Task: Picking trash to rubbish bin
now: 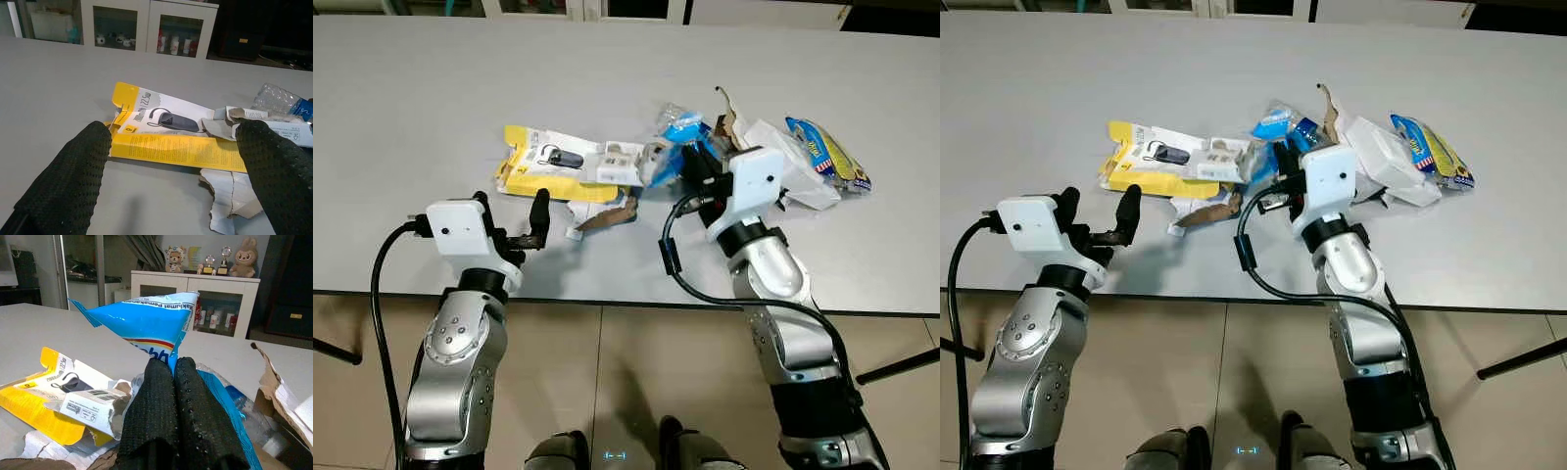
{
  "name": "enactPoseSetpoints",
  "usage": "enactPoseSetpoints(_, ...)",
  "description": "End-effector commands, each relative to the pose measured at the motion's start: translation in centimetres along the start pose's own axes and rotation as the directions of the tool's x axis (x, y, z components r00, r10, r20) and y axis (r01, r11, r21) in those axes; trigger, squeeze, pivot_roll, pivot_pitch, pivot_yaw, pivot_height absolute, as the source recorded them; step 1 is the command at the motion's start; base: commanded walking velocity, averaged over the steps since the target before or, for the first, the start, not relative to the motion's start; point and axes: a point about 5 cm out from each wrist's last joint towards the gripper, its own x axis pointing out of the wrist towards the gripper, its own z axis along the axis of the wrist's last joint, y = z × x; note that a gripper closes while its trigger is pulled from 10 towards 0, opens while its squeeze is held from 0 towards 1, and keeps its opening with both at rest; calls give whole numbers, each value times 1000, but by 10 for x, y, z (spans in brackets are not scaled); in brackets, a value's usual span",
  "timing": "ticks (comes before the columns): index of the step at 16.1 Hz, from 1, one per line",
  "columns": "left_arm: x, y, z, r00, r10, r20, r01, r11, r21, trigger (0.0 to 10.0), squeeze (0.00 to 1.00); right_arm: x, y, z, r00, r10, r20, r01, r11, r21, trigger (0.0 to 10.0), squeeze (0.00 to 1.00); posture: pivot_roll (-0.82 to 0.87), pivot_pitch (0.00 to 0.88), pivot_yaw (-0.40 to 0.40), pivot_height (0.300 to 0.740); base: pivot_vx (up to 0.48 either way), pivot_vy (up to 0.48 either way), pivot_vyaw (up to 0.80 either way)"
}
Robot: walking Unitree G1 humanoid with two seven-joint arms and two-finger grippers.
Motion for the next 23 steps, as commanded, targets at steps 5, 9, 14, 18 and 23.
enactPoseSetpoints(5, -1, 1, -2, 1000, 9, 2, -9, 1000, -1, 10000, 0, -1, 4, 7, 1000, 19, 21, -19, 1000, 3, 10000, 0, -19, 200, 4, 740, 342, 0, 0)
enactPoseSetpoints(9, -2, 0, -4, 1000, 4, -6, -4, 1000, 0, 10000, 0, -1, 5, 6, 999, 27, 17, -27, 1000, -4, 10000, 0, -19, 200, 4, 740, 358, 0, 0)
enactPoseSetpoints(14, -3, -1, -6, 1000, 6, -22, -6, 1000, -5, 10000, 0, -2, 7, 4, 999, 31, 10, -31, 1000, -4, 10000, 0, -12, 196, 6, 740, 280, 0, 0)
enactPoseSetpoints(18, -5, -5, -11, 999, 7, -42, -8, 1000, -19, 10000, 0, -2, 6, 3, 1000, 30, 6, -30, 1000, -8, 10000, 0, -12, 196, 6, 740, 0, 0, 0)
enactPoseSetpoints(23, -6, -10, -16, 997, 26, -66, -31, 996, -80, 10000, 0, -2, 7, 3, 1000, 29, 5, -29, 1000, -11, 10000, 0, -13, 198, 4, 740, 0, 0, 0)
